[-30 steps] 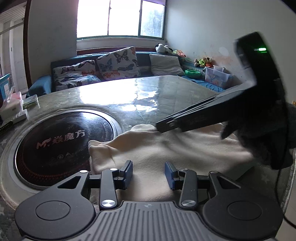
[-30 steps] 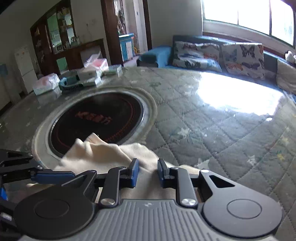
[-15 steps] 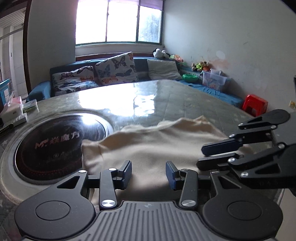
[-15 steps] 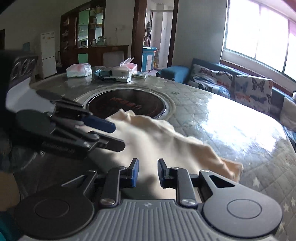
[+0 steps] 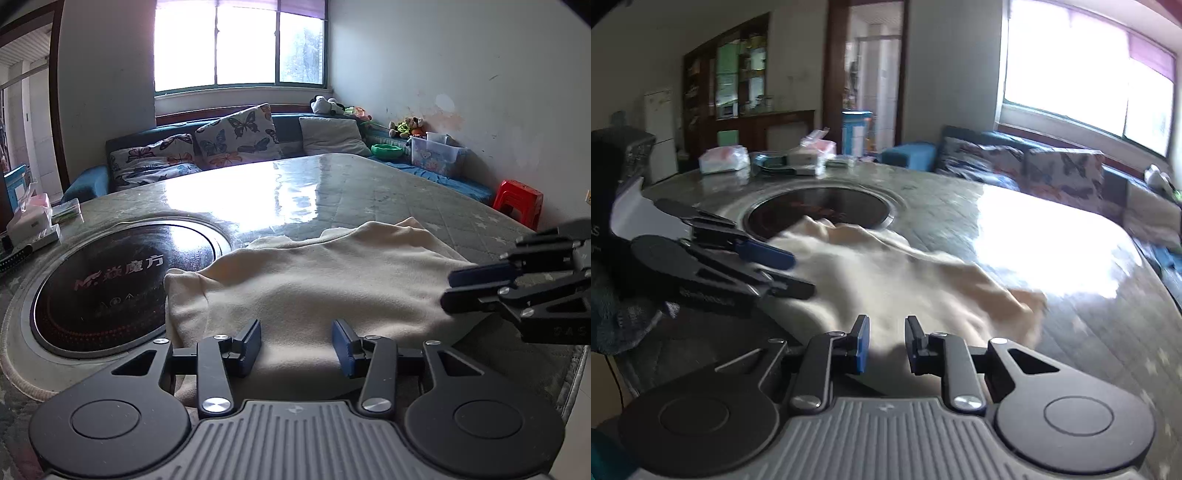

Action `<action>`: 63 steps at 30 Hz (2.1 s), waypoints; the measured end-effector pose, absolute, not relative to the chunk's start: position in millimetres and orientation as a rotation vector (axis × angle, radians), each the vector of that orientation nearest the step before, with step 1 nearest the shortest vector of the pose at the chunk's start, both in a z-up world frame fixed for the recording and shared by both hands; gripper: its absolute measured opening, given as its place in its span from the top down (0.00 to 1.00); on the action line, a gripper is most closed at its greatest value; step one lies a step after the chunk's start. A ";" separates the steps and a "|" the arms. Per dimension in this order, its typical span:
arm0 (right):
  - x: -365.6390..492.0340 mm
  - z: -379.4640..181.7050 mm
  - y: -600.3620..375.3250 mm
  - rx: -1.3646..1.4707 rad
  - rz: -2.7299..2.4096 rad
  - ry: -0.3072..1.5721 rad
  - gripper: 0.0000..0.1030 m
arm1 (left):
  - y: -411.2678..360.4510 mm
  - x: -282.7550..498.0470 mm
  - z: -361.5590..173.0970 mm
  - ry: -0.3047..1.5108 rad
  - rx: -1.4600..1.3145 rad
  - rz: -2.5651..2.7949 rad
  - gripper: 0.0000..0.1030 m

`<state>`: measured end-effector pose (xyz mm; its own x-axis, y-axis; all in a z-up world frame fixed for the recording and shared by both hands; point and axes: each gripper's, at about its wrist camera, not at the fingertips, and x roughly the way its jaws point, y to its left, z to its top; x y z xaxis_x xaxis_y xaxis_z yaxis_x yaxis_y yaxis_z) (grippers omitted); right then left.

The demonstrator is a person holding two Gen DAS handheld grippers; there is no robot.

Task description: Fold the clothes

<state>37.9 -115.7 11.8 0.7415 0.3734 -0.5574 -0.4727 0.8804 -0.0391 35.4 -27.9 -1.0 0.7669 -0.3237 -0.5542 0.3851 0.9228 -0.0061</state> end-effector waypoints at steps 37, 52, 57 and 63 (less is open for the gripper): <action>142.5 16.7 -135.8 -0.042 0.351 0.679 0.81 | -24.2 37.8 -6.1 0.590 0.057 -0.389 0.10; 149.8 25.3 -113.2 -0.113 0.360 0.679 0.79 | -9.8 19.9 5.0 0.494 0.000 -0.353 0.07; 124.1 36.4 -89.3 -0.165 0.479 0.642 0.75 | 10.1 7.6 14.0 0.488 -0.066 -0.295 0.11; 111.4 27.1 -47.6 -0.214 0.606 0.650 0.74 | 28.7 17.1 8.7 0.557 -0.105 -0.186 0.34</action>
<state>111.4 -47.6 27.1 0.6316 0.4606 -0.6237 -0.5901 0.8074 -0.0013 17.1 28.7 8.7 0.8327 -0.2034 -0.5149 0.1466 0.9779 -0.1492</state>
